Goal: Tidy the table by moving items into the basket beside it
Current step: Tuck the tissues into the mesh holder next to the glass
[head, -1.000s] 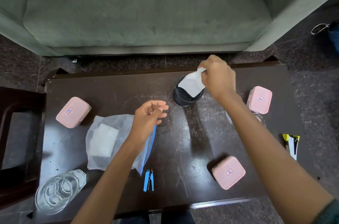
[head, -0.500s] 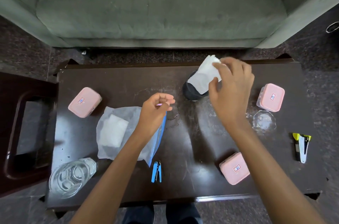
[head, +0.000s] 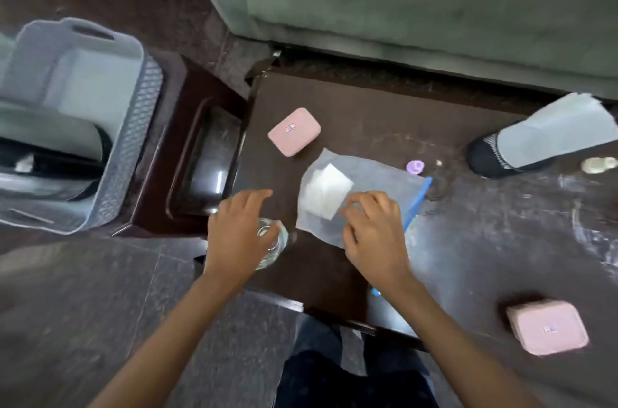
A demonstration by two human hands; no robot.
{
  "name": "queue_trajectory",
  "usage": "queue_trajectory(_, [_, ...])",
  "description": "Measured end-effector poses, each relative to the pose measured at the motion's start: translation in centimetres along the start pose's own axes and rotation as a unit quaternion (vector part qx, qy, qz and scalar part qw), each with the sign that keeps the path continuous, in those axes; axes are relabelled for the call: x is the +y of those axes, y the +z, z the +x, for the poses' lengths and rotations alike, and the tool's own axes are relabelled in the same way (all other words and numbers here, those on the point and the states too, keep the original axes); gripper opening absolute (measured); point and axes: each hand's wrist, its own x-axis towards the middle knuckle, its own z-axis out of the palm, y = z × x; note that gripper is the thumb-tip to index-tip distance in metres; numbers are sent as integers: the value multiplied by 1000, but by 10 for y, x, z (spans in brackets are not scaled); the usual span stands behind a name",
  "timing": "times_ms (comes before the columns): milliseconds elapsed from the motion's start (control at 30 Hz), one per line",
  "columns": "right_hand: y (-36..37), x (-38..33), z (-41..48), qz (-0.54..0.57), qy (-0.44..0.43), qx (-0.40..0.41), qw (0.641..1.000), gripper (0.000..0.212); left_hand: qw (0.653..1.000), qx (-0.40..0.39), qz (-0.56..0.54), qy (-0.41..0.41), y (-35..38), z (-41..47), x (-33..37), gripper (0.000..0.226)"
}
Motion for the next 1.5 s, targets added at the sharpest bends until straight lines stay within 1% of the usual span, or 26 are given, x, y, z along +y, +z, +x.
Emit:
queue_trajectory(33, [5,-4,-3,0,3,-3,1000,27,999,-24,2,-31,4,-6,-8,65])
queue_trajectory(100, [13,-8,-8,-4,7,-6,1000,28,994,-84,-7,-63,15,-16,-16,92])
queue_trajectory(133, [16,-8,-9,-5,9,-7,1000,28,991,-114,-10,-72,19,-20,-17,100])
queue_trajectory(167, [18,-8,-11,-7,10,-9,1000,27,987,-140,-16,-82,23,-23,-16,103])
queue_trajectory(200, [20,-6,-13,-8,12,-13,1000,25,985,-149,-21,-87,25,-25,-14,102])
queue_trajectory(267, [20,0,-17,-8,24,-14,1000,21,988,-126,-13,-88,27,-25,-10,91])
queue_trajectory(367, [14,13,-18,-3,45,0,999,29,991,-110,9,-80,23,-23,-8,80])
queue_trajectory(533, [-8,40,-21,2,78,46,996,31,996,-82,23,-26,7,-29,0,80])
queue_trajectory(633, [-28,62,-23,22,154,120,980,35,997,-69,21,11,-12,-29,21,83])
queue_trajectory(700, [-45,81,-24,71,249,197,945,39,996,-63,22,54,-23,-26,44,83])
queue_trajectory(733, [-54,94,-24,106,301,244,916,44,995,-63,21,74,-27,-22,58,82])
queue_trajectory(800, [-70,120,-21,194,395,319,839,55,992,-62,17,107,-31,-15,84,78])
queue_trajectory(833, [-80,133,-19,242,431,330,804,61,990,-61,13,125,-31,-10,99,77])
queue_trajectory(867, [-88,144,-16,284,453,318,783,68,988,-60,6,139,-30,-6,112,76])
queue_trajectory(900, [-97,155,-14,312,461,297,776,77,987,-64,-2,149,-27,-2,129,76])
queue_trajectory(1000, [-104,177,-6,336,441,221,803,104,982,-80,-28,168,-19,4,169,78])
queue_trajectory(1100, [-99,194,4,367,391,196,821,121,976,-89,-51,194,-7,8,202,81])
queue_trajectory(1167, [-93,203,10,390,363,199,822,120,972,-105,-55,205,4,8,219,83])
queue_trajectory(1267, [-88,209,18,387,359,195,827,114,965,-137,-41,218,21,8,238,87])
queue_trajectory(1367, [-83,214,22,371,356,177,839,108,964,-162,-77,194,39,6,248,92])
queue_trajectory(1433, [-80,217,22,370,354,176,841,106,966,-165,-87,181,51,5,250,89])
queue_trajectory(1500, [-79,219,22,371,350,178,842,104,967,-153,-81,189,62,6,250,84])
